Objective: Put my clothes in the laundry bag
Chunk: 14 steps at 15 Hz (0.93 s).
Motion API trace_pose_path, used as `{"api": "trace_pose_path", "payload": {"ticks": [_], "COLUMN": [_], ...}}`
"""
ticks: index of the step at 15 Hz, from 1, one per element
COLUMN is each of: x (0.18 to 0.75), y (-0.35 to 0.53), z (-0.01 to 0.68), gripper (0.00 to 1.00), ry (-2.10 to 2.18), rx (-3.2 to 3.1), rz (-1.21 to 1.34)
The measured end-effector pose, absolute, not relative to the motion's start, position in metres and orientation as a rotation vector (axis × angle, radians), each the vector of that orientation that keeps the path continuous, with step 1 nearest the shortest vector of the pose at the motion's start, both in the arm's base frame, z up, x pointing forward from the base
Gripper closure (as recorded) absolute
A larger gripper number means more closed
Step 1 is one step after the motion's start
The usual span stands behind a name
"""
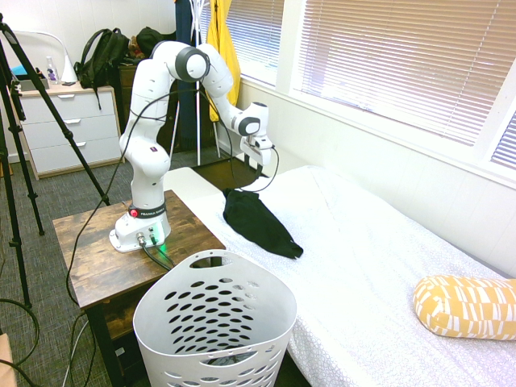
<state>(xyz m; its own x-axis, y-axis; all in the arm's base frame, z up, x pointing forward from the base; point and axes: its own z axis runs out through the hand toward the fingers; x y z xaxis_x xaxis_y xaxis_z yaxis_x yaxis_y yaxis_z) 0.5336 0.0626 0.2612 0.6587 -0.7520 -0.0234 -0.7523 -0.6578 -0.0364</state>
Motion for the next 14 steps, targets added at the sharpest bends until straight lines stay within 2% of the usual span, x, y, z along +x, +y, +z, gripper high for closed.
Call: {"api": "trace_pose_path", "payload": {"ticks": [4, 10, 14], "x": [0.536, 0.508, 0.493], "y": [0.081, 0.131, 0.131], "z": [0.233, 0.171, 0.129], "gripper": [0.00, 0.00, 0.00], "ry": [1.272, 1.095, 0.978], "rx": [-2.820, -2.941, -3.041], "rz": [0.119, 0.313, 0.402]}}
